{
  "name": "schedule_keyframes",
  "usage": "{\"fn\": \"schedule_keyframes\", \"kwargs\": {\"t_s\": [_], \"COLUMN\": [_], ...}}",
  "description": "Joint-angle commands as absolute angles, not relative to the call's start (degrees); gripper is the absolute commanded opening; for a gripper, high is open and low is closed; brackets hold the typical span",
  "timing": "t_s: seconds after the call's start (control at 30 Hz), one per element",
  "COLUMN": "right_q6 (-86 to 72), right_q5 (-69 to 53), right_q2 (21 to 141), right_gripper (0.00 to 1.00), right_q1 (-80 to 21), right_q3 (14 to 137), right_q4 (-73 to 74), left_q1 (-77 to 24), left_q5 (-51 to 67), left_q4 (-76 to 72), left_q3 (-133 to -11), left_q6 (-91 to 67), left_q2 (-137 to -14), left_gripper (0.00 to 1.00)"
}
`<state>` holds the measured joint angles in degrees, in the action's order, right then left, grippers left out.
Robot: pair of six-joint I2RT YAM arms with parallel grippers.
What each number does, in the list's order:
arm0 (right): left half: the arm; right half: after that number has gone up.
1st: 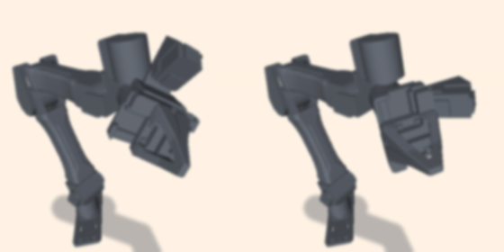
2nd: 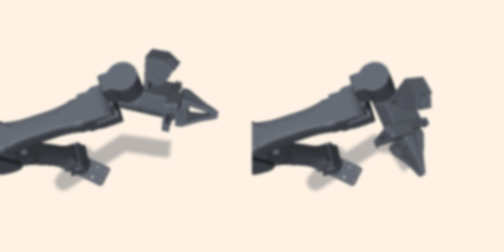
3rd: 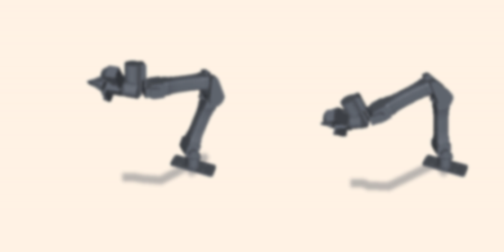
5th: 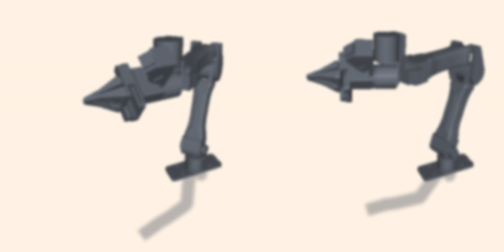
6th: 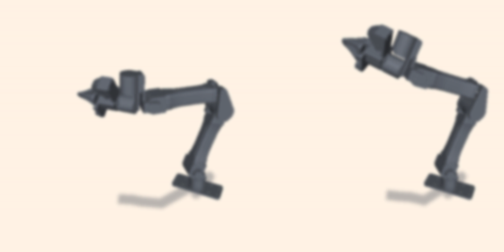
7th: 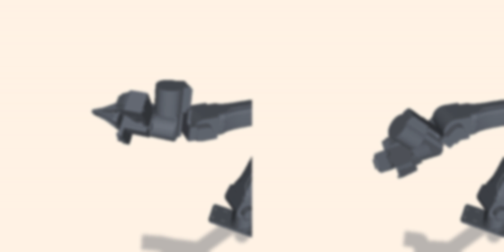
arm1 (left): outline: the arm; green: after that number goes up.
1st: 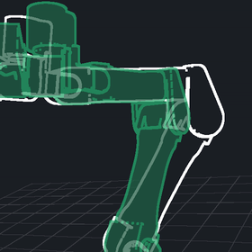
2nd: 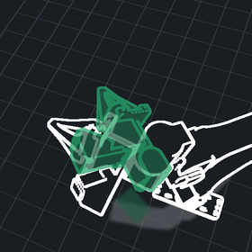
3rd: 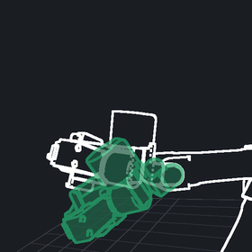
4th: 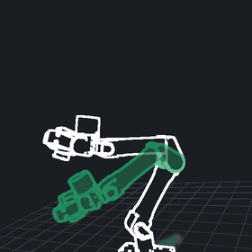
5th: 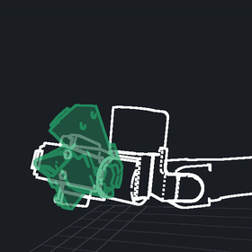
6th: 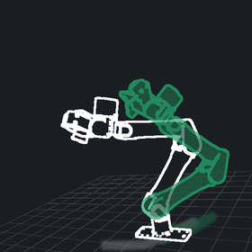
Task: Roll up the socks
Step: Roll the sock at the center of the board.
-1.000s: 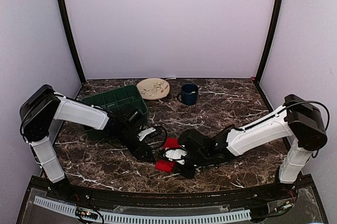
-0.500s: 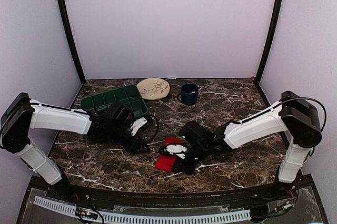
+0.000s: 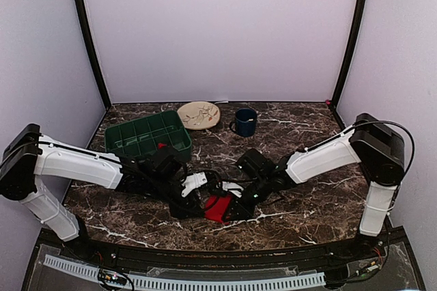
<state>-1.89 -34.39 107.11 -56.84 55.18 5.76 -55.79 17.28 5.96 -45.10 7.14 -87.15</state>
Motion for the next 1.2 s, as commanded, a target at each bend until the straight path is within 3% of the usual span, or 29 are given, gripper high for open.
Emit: {"fn": "schedule_keyframes", "kwargs": {"t_s": [0.0,0.4,1.17], "right_q6": [-3.2,-3.6,-4.6], "right_q5": [-38.6,-46.6,-51.7], "right_q2": [109.3,112.5,113.8], "right_gripper": [0.00,0.00,0.00], "right_q1": [-55.5,-52.5,-51.4], "right_q3": [55.6,57.1,57.0], "right_q4": [8.3,9.9,9.5], "left_q1": [-57.2,-58.9,-62.2], "left_q5": [15.6,14.6,13.0], "left_q4": [7.1,8.5,6.0], "left_q3": [-47.5,-51.1,-51.6], "left_q6": [11.5,17.1,20.1], "left_q2": [-88.4,-92.5,-95.4], "left_gripper": [0.50,0.55,0.47]}}
